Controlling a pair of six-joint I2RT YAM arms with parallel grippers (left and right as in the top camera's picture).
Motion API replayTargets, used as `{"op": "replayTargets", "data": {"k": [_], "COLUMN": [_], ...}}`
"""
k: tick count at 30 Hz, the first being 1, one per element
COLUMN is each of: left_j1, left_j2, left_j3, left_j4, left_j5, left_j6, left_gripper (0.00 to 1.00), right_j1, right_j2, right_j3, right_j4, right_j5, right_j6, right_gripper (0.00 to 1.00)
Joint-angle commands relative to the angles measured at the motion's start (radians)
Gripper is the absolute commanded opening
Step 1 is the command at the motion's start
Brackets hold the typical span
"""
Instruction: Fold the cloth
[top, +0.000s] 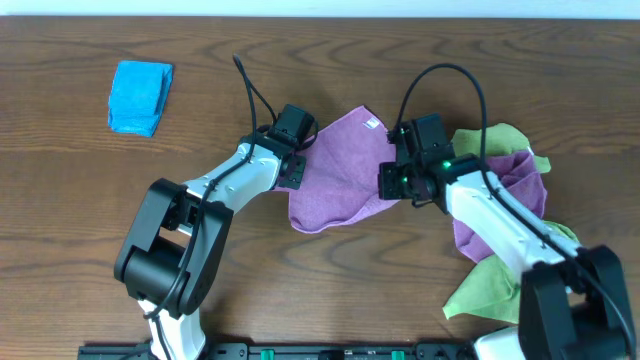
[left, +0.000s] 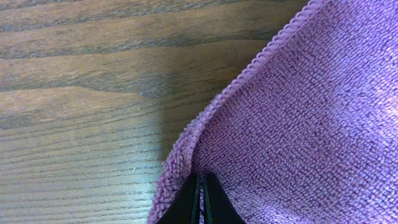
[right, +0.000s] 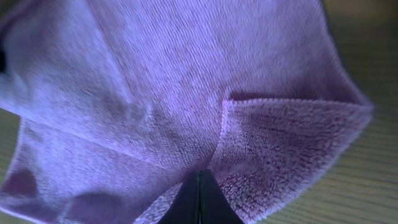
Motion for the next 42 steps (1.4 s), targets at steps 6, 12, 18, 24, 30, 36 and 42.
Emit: {"op": "replayTargets", "data": {"k": [6, 12, 18, 24, 30, 36, 42], "left_j1": [0.005, 0.005, 0.028, 0.104, 0.142, 0.142, 0.142], "left_j2": [0.042, 0.042, 0.043, 0.043, 0.042, -0.037, -0.243], "left_j3": [0.002, 0.002, 0.002, 0.002, 0.003, 0.03, 0.043], "left_j4": [-0.003, -0.003, 0.016, 0.047, 0.062, 0.005, -0.05], "left_j5": [-0.089, -0.099, -0.177, -0.175, -0.122, -0.116, -0.081], "left_j6": [-0.027, -0.026, -0.027, -0.026, -0.026, -0.053, -0.117], "left_gripper": [0.06, 0.06, 0.06, 0.06, 0.06, 0.06, 0.06], "right_j1": [-0.002, -0.002, -0.001, -0.001, 0.021, 0.025, 0.026], "right_j2": [0.08, 0.151, 0.169, 0.169, 0.169, 0.15, -0.003], "right_j3": [-0.003, -0.004, -0.003, -0.003, -0.003, 0.028, 0.079], "right_j4": [-0.028, -0.019, -0.126, -0.254, -0.293, -0.278, -0.341], "right_j5": [-0.015, -0.017, -0.023, -0.048, -0.112, -0.113, -0.112], "right_j6": [-0.031, -0.047, -0.047, -0.016, -0.018, -0.029, -0.03], "right_gripper": [0.01, 0.01, 0.02, 0.02, 0.02, 0.02, 0.02]}}
